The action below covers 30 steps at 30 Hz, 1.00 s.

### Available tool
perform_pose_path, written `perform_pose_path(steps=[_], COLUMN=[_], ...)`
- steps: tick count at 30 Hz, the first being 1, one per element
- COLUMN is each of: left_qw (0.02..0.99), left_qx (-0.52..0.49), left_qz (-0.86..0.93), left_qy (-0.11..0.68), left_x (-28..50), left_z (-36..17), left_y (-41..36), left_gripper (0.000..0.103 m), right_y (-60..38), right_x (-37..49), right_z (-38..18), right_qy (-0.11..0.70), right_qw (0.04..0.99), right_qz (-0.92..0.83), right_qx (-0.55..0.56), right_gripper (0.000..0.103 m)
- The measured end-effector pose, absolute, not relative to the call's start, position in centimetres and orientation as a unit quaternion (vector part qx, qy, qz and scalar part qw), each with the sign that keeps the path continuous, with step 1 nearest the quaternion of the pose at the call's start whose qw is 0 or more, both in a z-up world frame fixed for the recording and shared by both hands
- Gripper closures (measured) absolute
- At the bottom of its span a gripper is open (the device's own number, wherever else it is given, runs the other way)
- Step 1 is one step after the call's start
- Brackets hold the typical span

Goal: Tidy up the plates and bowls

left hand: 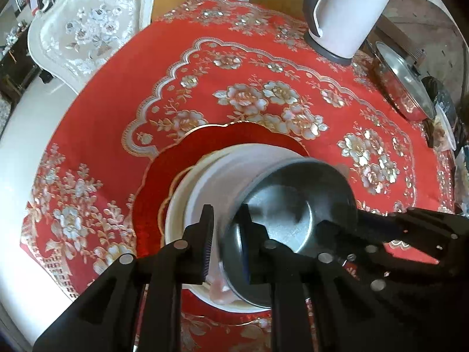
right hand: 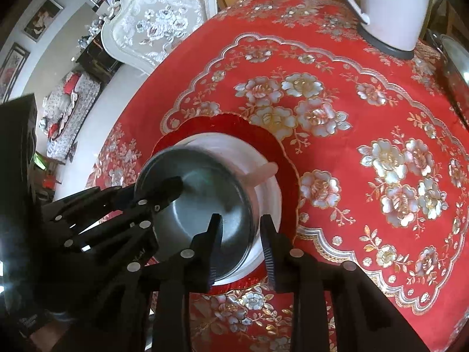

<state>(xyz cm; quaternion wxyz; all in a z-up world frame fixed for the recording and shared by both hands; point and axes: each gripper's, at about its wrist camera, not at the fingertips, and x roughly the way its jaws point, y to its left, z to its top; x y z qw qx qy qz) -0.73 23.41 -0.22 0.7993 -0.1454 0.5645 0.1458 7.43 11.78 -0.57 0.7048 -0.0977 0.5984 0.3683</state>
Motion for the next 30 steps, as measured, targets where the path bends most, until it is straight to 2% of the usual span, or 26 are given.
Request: perform_pose_path(steps=[5, 12, 14, 15, 16, 17, 18, 26, 30], left_qw=[0.802, 0.812, 0.817, 0.820, 0.823, 0.824, 0.826, 0.833, 0.834], left_qx=[-0.157, -0.154, -0.152, -0.146, -0.142, -0.139, -0.140, -0.153, -0.149], left_qz=[0.159, 0.165, 0.171, 0.177, 0.181, 0.188, 0.197, 0.234, 0.245], left_qy=[0.554, 0.538, 0.529, 0.524, 0.520, 0.515, 0.509, 0.478, 0.472], left_x=[-1.3, -2.3, -2.7, -2.9, -3.1, -3.3, -3.6, -5.4, -6.1], left_z=[0.6, 2.3, 3.0, 3.3, 3.6, 3.8, 4.1, 5.6, 5.7], left_y=[24.1, 23.8, 23.3, 23.0, 22.7, 22.4, 22.2, 20.7, 20.0], left_gripper=[0.077, 0.077, 0.076, 0.072, 0.065, 0.048, 0.036, 0.035, 0.035], right_y=[11.1, 9.3, 8.7, 8.4, 8.2, 7.9, 7.6, 6.3, 6.0], right_x=[7.7, 7.4, 7.2, 6.9, 6.7, 6.4, 6.1, 4.2, 3.5], right_z=[0.3, 1.2, 1.8, 2.1, 2.3, 2.6, 2.9, 3.1, 2.4], right_qy=[0.592, 0.586, 0.576, 0.567, 0.561, 0.553, 0.544, 0.521, 0.529], right_qw=[0.709, 0.714, 0.724, 0.732, 0.737, 0.746, 0.755, 0.787, 0.783], right_qz=[0.370, 0.374, 0.370, 0.368, 0.365, 0.359, 0.353, 0.314, 0.312], right_qx=[-0.097, -0.084, -0.085, -0.092, -0.095, -0.097, -0.094, -0.105, -0.104], right_gripper=[0.069, 0.068, 0.063, 0.061, 0.054, 0.047, 0.045, 0.028, 0.028])
